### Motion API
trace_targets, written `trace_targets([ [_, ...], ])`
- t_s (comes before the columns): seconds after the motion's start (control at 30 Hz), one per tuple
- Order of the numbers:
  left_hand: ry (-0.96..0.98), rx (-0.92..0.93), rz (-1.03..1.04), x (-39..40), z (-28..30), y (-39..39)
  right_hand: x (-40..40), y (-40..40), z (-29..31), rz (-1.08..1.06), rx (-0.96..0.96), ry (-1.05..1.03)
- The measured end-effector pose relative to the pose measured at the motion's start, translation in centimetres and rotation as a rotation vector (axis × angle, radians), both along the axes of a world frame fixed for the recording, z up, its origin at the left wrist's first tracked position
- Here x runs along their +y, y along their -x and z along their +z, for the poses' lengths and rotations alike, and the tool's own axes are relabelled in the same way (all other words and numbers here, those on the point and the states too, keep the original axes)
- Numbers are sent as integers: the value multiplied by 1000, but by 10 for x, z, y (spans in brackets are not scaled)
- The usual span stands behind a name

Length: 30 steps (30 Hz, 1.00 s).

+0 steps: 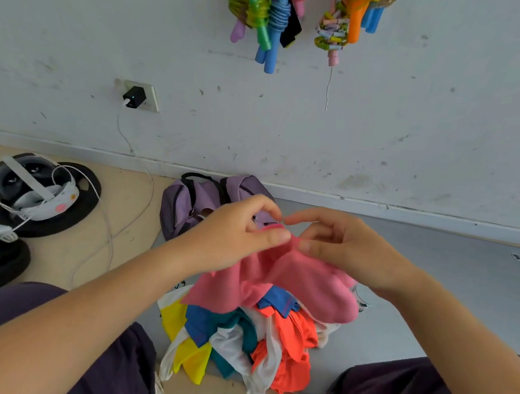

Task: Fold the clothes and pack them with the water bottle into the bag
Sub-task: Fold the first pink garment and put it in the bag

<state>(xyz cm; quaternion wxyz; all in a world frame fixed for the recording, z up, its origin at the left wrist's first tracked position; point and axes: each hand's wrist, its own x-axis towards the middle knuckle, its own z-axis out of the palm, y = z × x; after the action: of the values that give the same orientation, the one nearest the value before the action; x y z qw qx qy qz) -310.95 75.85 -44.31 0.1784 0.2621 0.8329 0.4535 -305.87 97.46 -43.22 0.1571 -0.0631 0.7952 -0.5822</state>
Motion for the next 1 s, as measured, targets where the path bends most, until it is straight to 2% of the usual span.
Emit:
trace_targets([
  [0.1,-6,-101,-104,7,-2,-10,-7,-3,0,59,-33,145],
  [0.23,4,7,-42,-1,0,0,-3,0,-3,-4,-43,87],
  [0.3,-75,30,76,-6,3,7,-1,-1,-4,21,-83,38],
  [0.4,-254,33,371,-12,3,20,0,-3,-6,35,-123,2],
  [0.5,-267,17,513,-14,1,24,2,-2,-4,-25,-97,5],
  [0.57,-245,-14,405,-11,-1,20,0,-3,-3,-20,-108,73],
  [0.63,-196,-117,125,-5,-2,10,-6,-6,-5,25,-106,113],
  [0.7,-70,-168,-91,2,-6,-1,-12,-7,-6,71,-86,129],
  [0.73,-7,-155,-130,4,-8,-3,-14,-7,-5,86,-84,146],
  [0.83,59,-84,-16,-1,-8,3,-9,-2,-3,47,-90,170],
  [0.93,-3,-108,199,-8,-5,14,0,1,-4,-43,-65,16],
  [1.0,-39,-137,252,-12,-5,18,2,2,-6,-83,-35,-60],
])
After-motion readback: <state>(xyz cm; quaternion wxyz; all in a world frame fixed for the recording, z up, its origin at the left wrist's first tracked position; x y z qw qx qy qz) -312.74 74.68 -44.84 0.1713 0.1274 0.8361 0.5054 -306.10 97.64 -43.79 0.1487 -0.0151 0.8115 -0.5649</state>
